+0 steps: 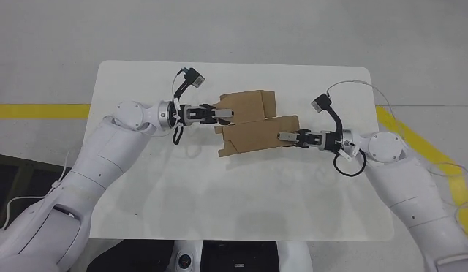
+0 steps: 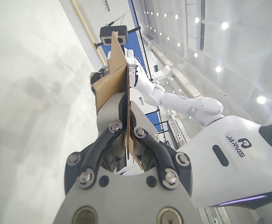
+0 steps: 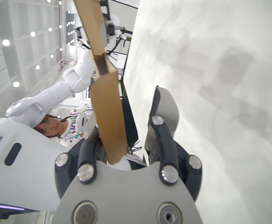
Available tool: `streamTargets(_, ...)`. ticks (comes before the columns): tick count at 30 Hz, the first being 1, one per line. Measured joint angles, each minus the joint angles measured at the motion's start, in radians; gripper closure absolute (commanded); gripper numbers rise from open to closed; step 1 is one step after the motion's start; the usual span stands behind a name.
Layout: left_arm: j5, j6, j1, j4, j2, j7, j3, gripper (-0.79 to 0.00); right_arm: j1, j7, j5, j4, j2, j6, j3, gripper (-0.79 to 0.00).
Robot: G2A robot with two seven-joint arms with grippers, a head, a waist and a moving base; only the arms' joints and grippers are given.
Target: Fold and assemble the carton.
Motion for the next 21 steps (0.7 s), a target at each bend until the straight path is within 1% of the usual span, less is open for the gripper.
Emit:
streamTargets(4, 0.023, -0.006, -0.002, -0.014, 0.004, 0.006, -0.012, 0.0, -0.016, -0.031, -0.02, 0.019, 0.011, -0.048, 0.051, -0.785)
streamTargets(6, 0.074, -0.019, -0.006, -0.029, 0.009, 0.019, -0.012, 0.0, -0.017, -0.036, -0.009, 0.016, 0.016, -0.077, 0.084, -0.785)
streamTargets(11, 0.181, -0.063, -0.006, -0.039, 0.022, 0.062, -0.001, 0.0, -0.008, -0.007, 0.049, -0.023, 0.024, -0.131, 0.137, -0.785)
streamTargets(14, 0.229, -0.094, -0.007, -0.038, 0.028, 0.093, 0.013, 0.0, -0.002, 0.03, 0.072, -0.031, 0.025, -0.13, 0.14, -0.785)
streamTargets(21, 0.185, -0.122, -0.018, -0.021, 0.035, 0.122, 0.025, 0.0, -0.009, 0.088, 0.035, 0.0, 0.025, -0.145, 0.116, -0.785)
